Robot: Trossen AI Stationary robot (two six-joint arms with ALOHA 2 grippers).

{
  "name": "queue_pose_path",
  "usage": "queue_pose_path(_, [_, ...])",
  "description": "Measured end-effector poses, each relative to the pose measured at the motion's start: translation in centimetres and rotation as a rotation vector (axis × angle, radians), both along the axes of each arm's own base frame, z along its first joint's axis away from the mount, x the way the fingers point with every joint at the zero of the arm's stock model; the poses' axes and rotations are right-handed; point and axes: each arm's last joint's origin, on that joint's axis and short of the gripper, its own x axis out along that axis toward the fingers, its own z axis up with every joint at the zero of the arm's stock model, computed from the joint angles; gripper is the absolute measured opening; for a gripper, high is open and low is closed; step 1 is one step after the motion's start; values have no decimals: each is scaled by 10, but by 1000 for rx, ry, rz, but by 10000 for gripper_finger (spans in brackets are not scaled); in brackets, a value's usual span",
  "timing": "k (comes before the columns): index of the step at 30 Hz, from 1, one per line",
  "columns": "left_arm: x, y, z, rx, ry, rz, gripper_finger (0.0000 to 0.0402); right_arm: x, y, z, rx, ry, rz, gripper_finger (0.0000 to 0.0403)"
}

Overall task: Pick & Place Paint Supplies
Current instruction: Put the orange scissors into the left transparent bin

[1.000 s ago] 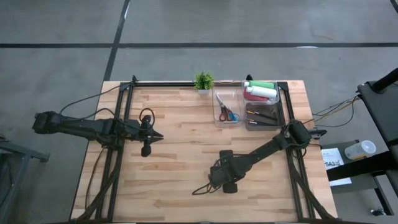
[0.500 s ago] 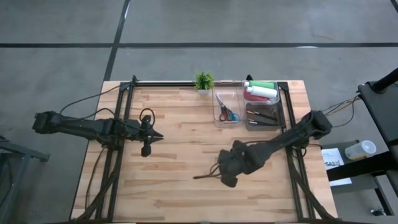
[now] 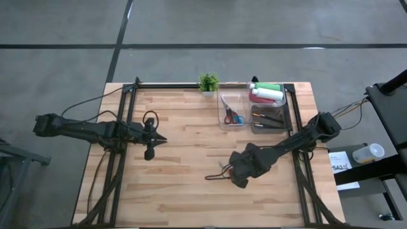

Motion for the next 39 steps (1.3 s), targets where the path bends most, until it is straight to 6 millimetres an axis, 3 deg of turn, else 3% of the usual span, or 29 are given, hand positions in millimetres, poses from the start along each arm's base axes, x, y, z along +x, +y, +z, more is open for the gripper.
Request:
queue_pose_path(13, [-1, 0, -1, 1, 16, 0, 62, -1, -7, -58, 54, -1, -21, 209])
queue_pose_path(22, [-1, 0, -1, 1, 18, 0, 62, -4, -10, -65, 84, -18, -46, 202])
queue_pose_path(39, [-1, 0, -2, 1, 24, 0, 62, -1, -8, -63, 102, -21, -40, 16])
